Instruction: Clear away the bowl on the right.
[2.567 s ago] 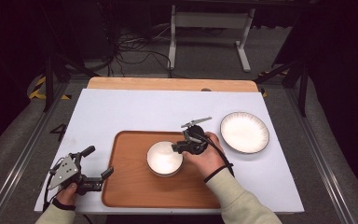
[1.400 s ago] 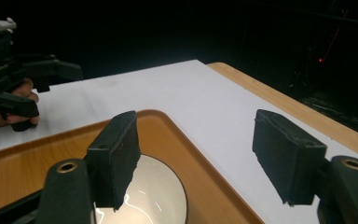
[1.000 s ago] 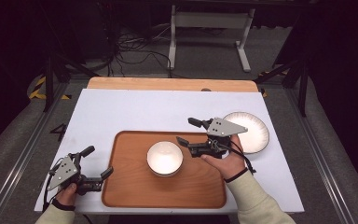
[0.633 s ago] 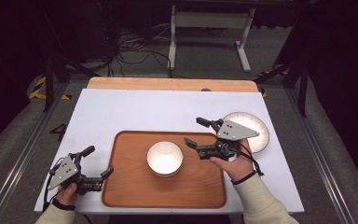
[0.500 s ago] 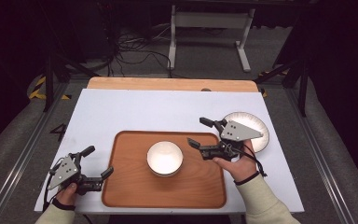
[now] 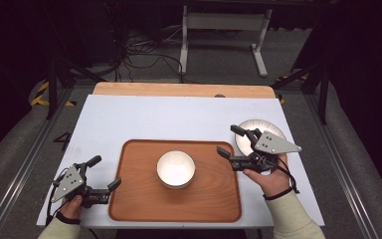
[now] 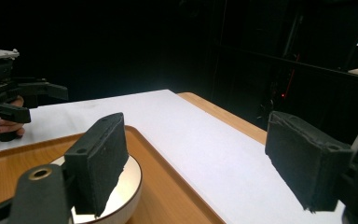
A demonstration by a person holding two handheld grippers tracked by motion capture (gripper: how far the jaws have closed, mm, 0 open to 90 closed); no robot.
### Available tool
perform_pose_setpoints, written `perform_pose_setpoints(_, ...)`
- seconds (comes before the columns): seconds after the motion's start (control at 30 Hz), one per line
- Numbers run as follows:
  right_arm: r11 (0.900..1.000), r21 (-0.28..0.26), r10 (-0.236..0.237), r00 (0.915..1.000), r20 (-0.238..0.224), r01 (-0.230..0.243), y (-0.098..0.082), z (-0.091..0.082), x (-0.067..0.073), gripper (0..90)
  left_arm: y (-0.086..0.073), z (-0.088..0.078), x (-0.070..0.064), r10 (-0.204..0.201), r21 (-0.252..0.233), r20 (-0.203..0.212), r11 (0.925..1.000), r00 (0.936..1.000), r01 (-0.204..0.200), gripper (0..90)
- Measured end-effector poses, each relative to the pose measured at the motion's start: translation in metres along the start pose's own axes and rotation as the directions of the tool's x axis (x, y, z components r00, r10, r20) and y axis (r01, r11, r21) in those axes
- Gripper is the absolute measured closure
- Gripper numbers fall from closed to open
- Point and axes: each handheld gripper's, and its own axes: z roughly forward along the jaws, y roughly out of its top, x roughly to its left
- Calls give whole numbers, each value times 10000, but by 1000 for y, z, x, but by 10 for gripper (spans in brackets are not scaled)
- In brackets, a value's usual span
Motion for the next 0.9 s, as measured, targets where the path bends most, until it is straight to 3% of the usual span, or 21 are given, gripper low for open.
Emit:
perform_pose_setpoints(0.67, 9999, -87, 138, 9941, 1072, -129, -10, -46, -24, 206, 0, 0, 0, 8, 18, 8, 10000, 10000, -8, 4)
perform_pose_setpoints(0.9, 9996, -134, 267, 9905, 1349, -251, -18, -54, -31, 201, 0, 0, 0, -1, 19, 8, 10000, 10000, 1, 4)
